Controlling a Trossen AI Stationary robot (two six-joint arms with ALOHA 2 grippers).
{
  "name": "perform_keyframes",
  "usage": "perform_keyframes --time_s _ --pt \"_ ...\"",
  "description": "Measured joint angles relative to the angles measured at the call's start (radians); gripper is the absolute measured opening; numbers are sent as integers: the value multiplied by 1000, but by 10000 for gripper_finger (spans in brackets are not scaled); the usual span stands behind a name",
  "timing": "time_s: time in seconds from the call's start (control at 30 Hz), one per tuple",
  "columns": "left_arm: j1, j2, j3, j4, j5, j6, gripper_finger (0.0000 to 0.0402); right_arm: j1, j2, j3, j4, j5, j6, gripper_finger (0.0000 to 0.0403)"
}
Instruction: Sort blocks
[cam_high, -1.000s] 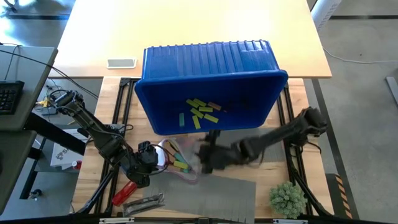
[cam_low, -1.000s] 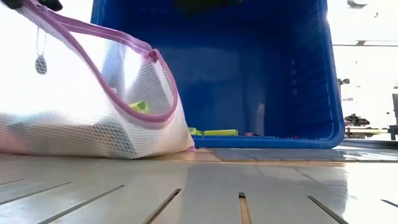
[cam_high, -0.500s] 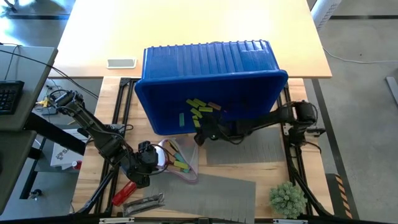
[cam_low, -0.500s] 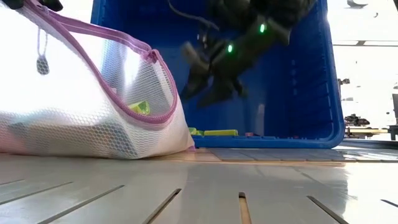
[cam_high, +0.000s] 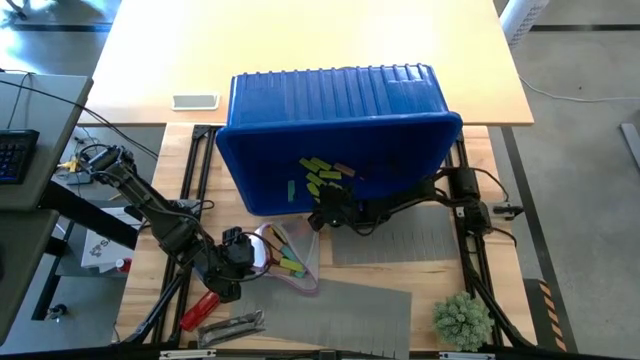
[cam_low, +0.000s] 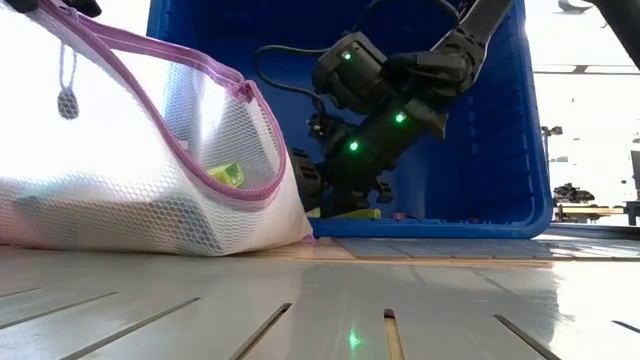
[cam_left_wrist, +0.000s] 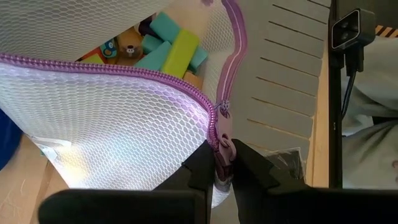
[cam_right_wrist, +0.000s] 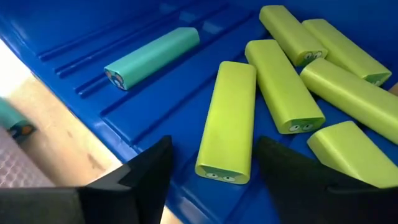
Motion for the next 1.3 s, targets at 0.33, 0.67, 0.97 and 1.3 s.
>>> perform_keyframes --time_s 0.33,0.67,0.97,1.3 --pt "0 0 0 5 0 0 24 -23 6 0 5 3 -118 82" --pt "0 0 0 6 0 0 24 92 -161 42 -16 58 -328 82" --pt "0 0 0 8 0 0 24 366 -202 58 328 -83 -457 82" --pt "0 0 0 11 0 0 24 455 -64 56 422 4 -125 82"
